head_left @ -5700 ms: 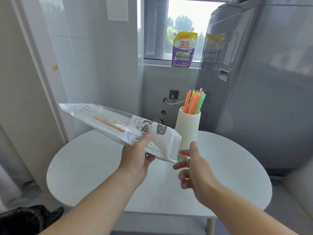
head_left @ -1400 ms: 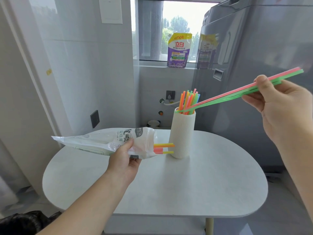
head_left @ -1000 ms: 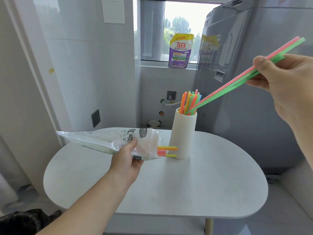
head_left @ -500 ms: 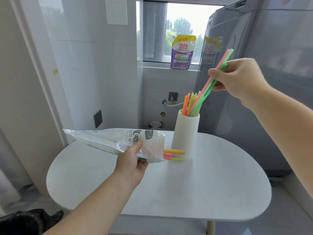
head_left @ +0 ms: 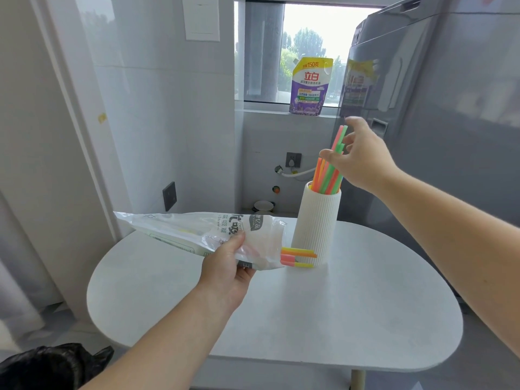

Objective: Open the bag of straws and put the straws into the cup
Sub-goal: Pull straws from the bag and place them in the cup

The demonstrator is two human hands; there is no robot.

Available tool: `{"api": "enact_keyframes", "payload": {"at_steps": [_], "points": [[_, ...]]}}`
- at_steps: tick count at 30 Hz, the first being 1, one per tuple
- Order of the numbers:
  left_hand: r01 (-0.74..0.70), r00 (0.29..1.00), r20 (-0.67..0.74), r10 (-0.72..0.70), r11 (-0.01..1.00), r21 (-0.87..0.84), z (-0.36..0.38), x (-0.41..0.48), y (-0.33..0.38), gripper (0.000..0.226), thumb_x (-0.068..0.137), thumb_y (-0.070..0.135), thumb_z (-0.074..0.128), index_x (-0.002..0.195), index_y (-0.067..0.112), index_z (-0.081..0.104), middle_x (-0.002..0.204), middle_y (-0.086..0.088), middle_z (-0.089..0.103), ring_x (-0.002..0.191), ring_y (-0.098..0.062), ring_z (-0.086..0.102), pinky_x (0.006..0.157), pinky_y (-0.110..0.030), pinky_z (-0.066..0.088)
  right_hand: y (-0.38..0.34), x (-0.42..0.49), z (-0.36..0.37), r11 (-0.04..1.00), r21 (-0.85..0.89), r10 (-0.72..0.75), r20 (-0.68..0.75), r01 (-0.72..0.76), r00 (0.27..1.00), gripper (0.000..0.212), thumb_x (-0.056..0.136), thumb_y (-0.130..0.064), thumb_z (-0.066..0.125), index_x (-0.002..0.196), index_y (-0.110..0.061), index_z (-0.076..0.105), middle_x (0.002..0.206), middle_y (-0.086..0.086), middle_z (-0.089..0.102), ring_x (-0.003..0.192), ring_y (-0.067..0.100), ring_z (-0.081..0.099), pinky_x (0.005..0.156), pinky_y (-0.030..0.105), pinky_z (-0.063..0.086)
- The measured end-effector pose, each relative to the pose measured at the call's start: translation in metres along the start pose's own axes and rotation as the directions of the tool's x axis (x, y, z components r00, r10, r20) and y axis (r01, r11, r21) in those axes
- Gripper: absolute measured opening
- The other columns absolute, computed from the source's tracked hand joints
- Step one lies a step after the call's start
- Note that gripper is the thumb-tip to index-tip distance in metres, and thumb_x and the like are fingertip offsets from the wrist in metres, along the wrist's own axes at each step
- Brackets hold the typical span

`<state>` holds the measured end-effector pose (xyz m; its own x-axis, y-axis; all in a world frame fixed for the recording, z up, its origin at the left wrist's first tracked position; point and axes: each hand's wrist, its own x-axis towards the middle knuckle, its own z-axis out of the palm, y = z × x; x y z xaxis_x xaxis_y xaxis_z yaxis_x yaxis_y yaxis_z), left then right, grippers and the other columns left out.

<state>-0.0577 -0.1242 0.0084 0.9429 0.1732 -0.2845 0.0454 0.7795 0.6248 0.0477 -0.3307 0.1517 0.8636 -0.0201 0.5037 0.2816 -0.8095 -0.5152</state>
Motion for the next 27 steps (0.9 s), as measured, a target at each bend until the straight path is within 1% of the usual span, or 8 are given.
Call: {"api": "enact_keyframes", "payload": {"at_steps": [5, 9, 12, 14, 16, 20, 23, 27], "points": [[0.001, 1.0, -0.003, -0.001, 1.0, 0.004, 0.0, -0.001, 0.001, 0.019, 0.095, 0.005, 0.065, 0.113, 0.011, 0.068, 0.084, -0.002, 0.08, 0.071, -0.016, 0.077, 0.053, -0.029, 0.06, 0.0, -0.005, 0.003, 0.968, -0.142, -0.198, 0.061, 0.205, 0.978, 0.052, 0.103, -0.028, 0.05, 0.153, -0.02, 0.037, 0.152, 0.006, 0.048, 0.137, 0.03, 0.046, 0.106, 0.049, 0.044], [0.005, 1.0, -0.001, -0.004, 1.0, 0.019, 0.001, -0.001, 0.0, 0.019, 0.095, 0.006, 0.066, 0.112, 0.01, 0.069, 0.089, -0.003, 0.08, 0.075, -0.017, 0.077, 0.056, -0.03, 0.062, 0.006, -0.01, 0.011, 0.922, -0.303, -0.154, 0.278, 0.239, 0.948, 0.045, 0.107, -0.036, 0.032, 0.135, -0.013, 0.06, 0.159, 0.01, 0.038, 0.147, 0.032, 0.028, 0.114, 0.052, 0.032], [0.003, 1.0, 0.001, -0.003, 1.0, 0.025, 0.0, -0.001, 0.0, 0.017, 0.094, 0.006, 0.066, 0.111, 0.01, 0.069, 0.09, -0.004, 0.08, 0.077, -0.018, 0.077, 0.056, -0.029, 0.061, 0.012, -0.011, 0.012, 0.904, -0.348, -0.124, 0.341, 0.247, 0.932, 0.053, 0.106, -0.046, 0.032, 0.15, -0.019, 0.043, 0.168, 0.005, 0.02, 0.154, 0.027, 0.011, 0.12, 0.052, 0.021], [0.001, 1.0, 0.006, -0.002, 1.0, 0.028, 0.0, -0.001, 0.001, 0.015, 0.095, 0.006, 0.066, 0.109, 0.011, 0.069, 0.086, -0.002, 0.08, 0.074, -0.016, 0.077, 0.056, -0.029, 0.061, 0.011, -0.014, 0.008, 0.923, -0.286, -0.176, 0.278, 0.256, 0.944, 0.06, 0.104, -0.048, 0.037, 0.158, -0.025, 0.026, 0.169, 0.001, 0.016, 0.155, 0.024, 0.008, 0.121, 0.05, 0.017], [0.005, 1.0, 0.007, -0.005, 0.999, 0.031, 0.0, -0.001, 0.001, 0.014, 0.095, 0.007, 0.066, 0.108, 0.01, 0.069, 0.084, -0.002, 0.08, 0.072, -0.016, 0.077, 0.055, -0.028, 0.061, 0.01, -0.024, 0.004, 0.952, -0.19, -0.226, 0.089, 0.239, 0.97, 0.056, 0.104, -0.042, 0.043, 0.155, -0.024, 0.032, 0.163, 0.003, 0.031, 0.15, 0.027, 0.021, 0.118, 0.047, 0.025], [-0.003, 1.0, 0.008, 0.003, 1.0, 0.028, -0.001, 0.0, 0.002, 0.015, 0.095, 0.007, 0.066, 0.109, 0.01, 0.069, 0.086, -0.002, 0.08, 0.073, -0.015, 0.077, 0.055, -0.028, 0.061, 0.003, -0.078, 0.014, 0.971, 0.075, -0.204, -0.248, 0.229, 0.947, 0.027, 0.099, -0.032, 0.042, 0.095, -0.015, 0.062, 0.102, 0.007, 0.06, 0.101, 0.025, 0.052, 0.08, 0.034, 0.041], [-0.01, 1.0, 0.017, 0.009, 0.999, 0.045, 0.001, -0.002, 0.001, 0.014, 0.095, 0.008, 0.066, 0.108, 0.011, 0.07, 0.085, -0.001, 0.08, 0.071, -0.014, 0.077, 0.055, -0.027, 0.061, 0.002, -0.131, 0.036, 0.977, 0.214, 0.016, 0.051, -0.026, 0.999, 0.04, 0.104, -0.036, 0.038, 0.075, -0.011, 0.049, 0.078, 0.003, 0.052, 0.078, 0.021, 0.05, 0.063, 0.034, 0.035], [-0.048, 0.999, 0.016, 0.047, 0.998, 0.045, 0.001, -0.003, 0.0, 0.021, 0.095, 0.008, 0.066, 0.116, 0.011, 0.069, 0.095, -0.003, 0.08, 0.077, -0.016, 0.077, 0.056, -0.028, 0.06, 0.005, -0.168, 0.054, 0.782, 0.429, 0.254, 0.443, -0.452, 0.86, 0.037, 0.103, -0.042, 0.044, 0.099, -0.011, 0.064, 0.09, 0.014, 0.065, 0.061, 0.018, 0.059, 0.054, 0.032, 0.05]]}}
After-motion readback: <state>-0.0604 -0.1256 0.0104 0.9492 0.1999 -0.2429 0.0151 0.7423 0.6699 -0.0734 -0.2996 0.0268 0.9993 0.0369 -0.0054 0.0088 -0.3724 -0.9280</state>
